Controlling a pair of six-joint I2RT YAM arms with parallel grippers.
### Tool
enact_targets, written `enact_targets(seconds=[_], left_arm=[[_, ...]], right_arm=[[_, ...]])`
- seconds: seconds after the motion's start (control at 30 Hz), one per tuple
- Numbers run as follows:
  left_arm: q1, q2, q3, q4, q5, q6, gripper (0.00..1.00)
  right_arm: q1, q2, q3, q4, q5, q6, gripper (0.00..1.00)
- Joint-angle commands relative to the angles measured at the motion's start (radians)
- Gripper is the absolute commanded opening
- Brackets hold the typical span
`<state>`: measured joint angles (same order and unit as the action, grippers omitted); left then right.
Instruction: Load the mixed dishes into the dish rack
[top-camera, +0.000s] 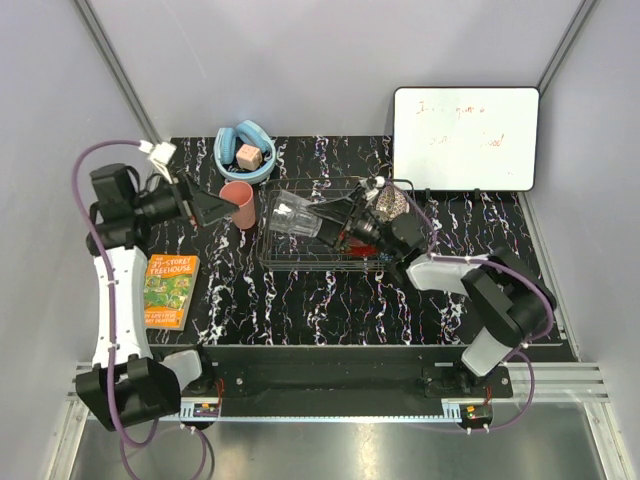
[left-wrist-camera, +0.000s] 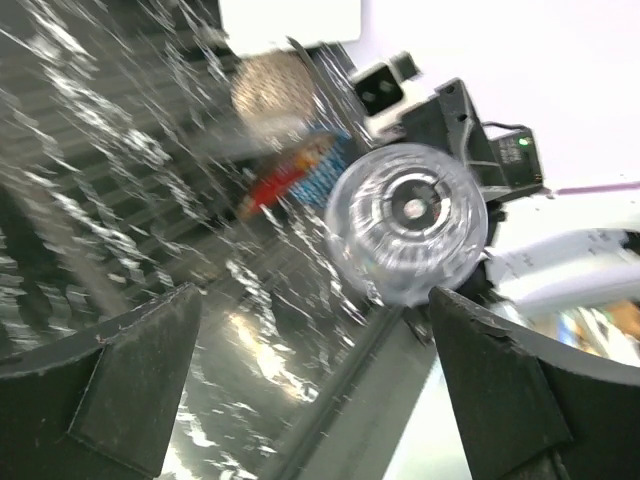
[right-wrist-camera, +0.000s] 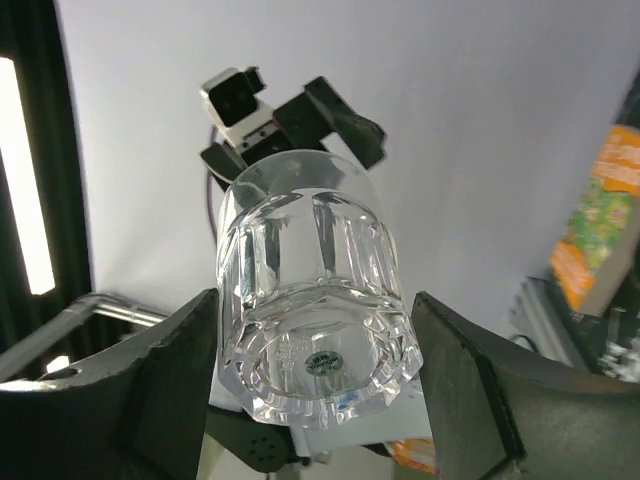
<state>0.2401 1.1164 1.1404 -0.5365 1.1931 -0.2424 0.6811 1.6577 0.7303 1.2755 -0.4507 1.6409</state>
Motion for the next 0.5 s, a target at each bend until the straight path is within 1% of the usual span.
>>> enact_targets(seconds=[0.0, 0.03, 0.07, 0.1, 0.13, 0.17, 0.2, 0.23, 0.27, 0.3, 0.33, 0.37, 0.4, 0.43, 0.47], left_arm=[[0.087, -0.010, 0.062, -0.022, 0.004, 0.093, 0.99], [0.087, -0.012, 0.058, -0.037, -0.035, 0.116, 0.99], [0.087, -0.016, 0.050, -0.048, -0.065, 0.133, 0.99], [0.088, -0.030, 0.041, -0.048, -0.129, 0.164, 0.99], [0.085, -0.036, 0.026, -0.052, -0.171, 0.175, 0.99], [0.085, -0.040, 0.019, -0.062, -0.203, 0.189, 0.99], [0.085, -0.044, 0.013, -0.069, -0.257, 0.215, 0.99], [0.085, -0.046, 0.001, -0.074, -0.277, 0.221, 0.99], [0.085, -0.044, -0.005, -0.085, -0.288, 0.226, 0.99], [0.087, -0.044, -0.013, -0.091, -0.296, 0.236, 0.99], [0.085, -0.046, -0.027, -0.092, -0.297, 0.235, 0.99], [0.085, -0.047, -0.033, -0.094, -0.294, 0.236, 0.99], [0.087, -0.050, -0.037, -0.098, -0.291, 0.258, 0.99], [0.085, -0.055, -0.045, -0.100, -0.293, 0.261, 0.99], [0.085, -0.056, -0.048, -0.102, -0.297, 0.264, 0.99]], right_arm=[[-0.067, -0.186, 0.128, -0.211, -0.206, -0.187, 0.00], [-0.064, -0.218, 0.199, -0.656, -0.218, -0.463, 0.00], [-0.049, -0.240, 0.292, -0.915, -0.150, -0.637, 0.00], [-0.026, -0.242, 0.504, -1.147, -0.066, -0.811, 0.00], [0.015, -0.219, 0.608, -1.491, 0.025, -1.054, 0.00], [0.017, -0.191, 0.695, -1.598, 0.131, -1.116, 0.00], [0.017, -0.120, 0.853, -1.696, 0.174, -1.162, 0.00], [0.018, -0.081, 0.932, -1.869, 0.217, -1.246, 0.00], [0.027, -0.044, 0.999, -1.937, 0.298, -1.280, 0.00], [0.034, 0.023, 1.114, -1.994, 0.334, -1.312, 0.00], [0.040, 0.055, 1.165, -2.091, 0.371, -1.364, 0.00], [0.060, 0.089, 1.213, -2.137, 0.450, -1.391, 0.00], [0.070, 0.156, 1.309, -2.183, 0.516, -1.415, 0.00], [0.081, 0.195, 1.357, -2.270, 0.603, -1.459, 0.00], [0.092, 0.232, 1.453, -2.314, 0.644, -1.481, 0.00]])
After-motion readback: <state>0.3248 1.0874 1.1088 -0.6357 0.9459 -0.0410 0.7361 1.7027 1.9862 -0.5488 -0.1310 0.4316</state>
